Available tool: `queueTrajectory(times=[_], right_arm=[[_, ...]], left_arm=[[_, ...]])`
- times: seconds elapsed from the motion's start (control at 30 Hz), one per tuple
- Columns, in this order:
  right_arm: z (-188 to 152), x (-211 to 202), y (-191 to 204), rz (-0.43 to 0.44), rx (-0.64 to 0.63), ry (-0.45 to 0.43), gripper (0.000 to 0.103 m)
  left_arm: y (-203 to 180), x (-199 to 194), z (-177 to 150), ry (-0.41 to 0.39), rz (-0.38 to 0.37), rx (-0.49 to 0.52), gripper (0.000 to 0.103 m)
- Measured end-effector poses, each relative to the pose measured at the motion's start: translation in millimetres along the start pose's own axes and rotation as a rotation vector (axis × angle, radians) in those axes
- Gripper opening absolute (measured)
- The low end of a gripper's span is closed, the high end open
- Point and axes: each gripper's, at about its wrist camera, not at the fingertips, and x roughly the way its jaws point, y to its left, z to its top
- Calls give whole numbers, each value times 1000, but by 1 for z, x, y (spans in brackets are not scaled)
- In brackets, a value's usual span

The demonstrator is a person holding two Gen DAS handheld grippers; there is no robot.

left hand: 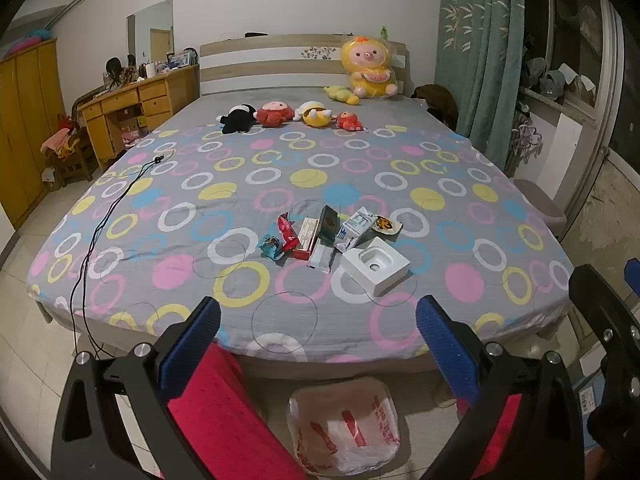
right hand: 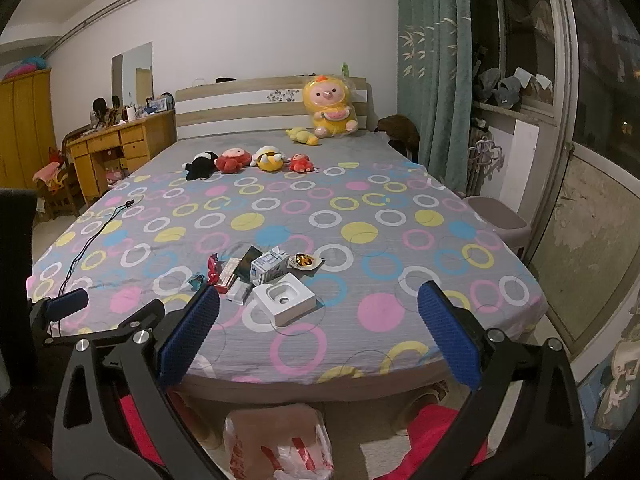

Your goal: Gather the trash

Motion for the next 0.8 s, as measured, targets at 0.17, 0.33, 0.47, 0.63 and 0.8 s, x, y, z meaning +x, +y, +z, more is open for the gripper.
queueTrajectory(times=[0.17,0.33,0.47,0.63,0.8], right_arm=[[0,0,0,-1,1,0,97],[0,0,0,0,1,2,97],[0,0,0,-2,0,2,97],[0,0,1,0,0,2,97],[0,-3,6,-1,-1,2,97]], left_arm=[[0,0,1,2,3,-5,96],[1,0,1,4,3,-4,96],[1,0,1,5,10,-10,96],[4,0,0,7,8,-6,96],[4,0,0,8,8,-7,96]])
